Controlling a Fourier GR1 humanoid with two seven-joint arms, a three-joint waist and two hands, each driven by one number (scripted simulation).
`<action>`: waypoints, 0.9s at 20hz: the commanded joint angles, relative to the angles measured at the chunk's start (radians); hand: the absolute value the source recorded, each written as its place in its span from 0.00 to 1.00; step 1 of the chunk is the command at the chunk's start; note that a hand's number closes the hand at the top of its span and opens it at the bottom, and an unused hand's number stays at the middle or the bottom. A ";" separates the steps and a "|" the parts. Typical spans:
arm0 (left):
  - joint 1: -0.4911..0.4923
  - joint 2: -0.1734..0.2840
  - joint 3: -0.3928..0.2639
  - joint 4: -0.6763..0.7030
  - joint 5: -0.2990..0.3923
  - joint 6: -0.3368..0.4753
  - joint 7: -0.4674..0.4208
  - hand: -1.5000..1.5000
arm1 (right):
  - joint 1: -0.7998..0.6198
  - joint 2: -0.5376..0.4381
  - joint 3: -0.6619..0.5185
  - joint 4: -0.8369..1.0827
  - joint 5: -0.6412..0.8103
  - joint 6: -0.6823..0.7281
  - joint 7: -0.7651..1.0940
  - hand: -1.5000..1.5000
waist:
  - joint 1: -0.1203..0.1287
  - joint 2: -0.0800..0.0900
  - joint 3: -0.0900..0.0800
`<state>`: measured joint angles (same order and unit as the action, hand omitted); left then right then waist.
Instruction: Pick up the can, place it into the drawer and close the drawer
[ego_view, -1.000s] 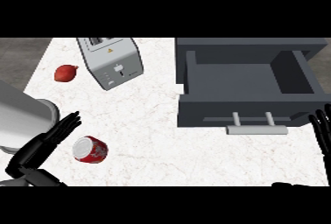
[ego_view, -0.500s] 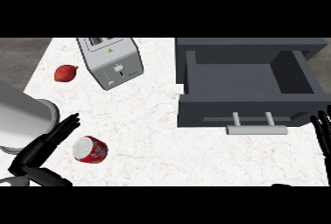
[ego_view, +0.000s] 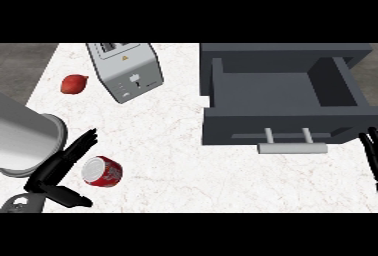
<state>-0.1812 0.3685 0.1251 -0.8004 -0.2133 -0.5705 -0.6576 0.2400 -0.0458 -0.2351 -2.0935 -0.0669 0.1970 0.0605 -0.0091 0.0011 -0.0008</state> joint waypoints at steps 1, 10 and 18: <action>-0.091 -0.006 -0.012 0.153 -0.019 -0.051 -0.130 0.00 | 0.004 0.003 0.004 -0.044 -0.015 0.003 0.035 0.00 | -0.007 0.002 -0.001; -0.092 -0.039 -0.051 0.116 -0.001 -0.026 -0.087 0.00 | -0.013 0.009 0.005 -0.057 -0.001 -0.011 0.074 0.00 | 0.005 -0.002 0.001; -0.133 -0.031 -0.065 0.173 0.010 -0.049 -0.096 0.00 | 0.001 -0.005 -0.026 -0.028 -0.025 0.006 0.034 0.00 | 0.003 -0.001 0.001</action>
<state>-0.2955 0.3273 0.0603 -0.6293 -0.2222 -0.5121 -0.7161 0.2456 -0.0459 -0.2396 -2.1284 -0.0755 0.1980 0.0957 -0.0068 0.0003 -0.0005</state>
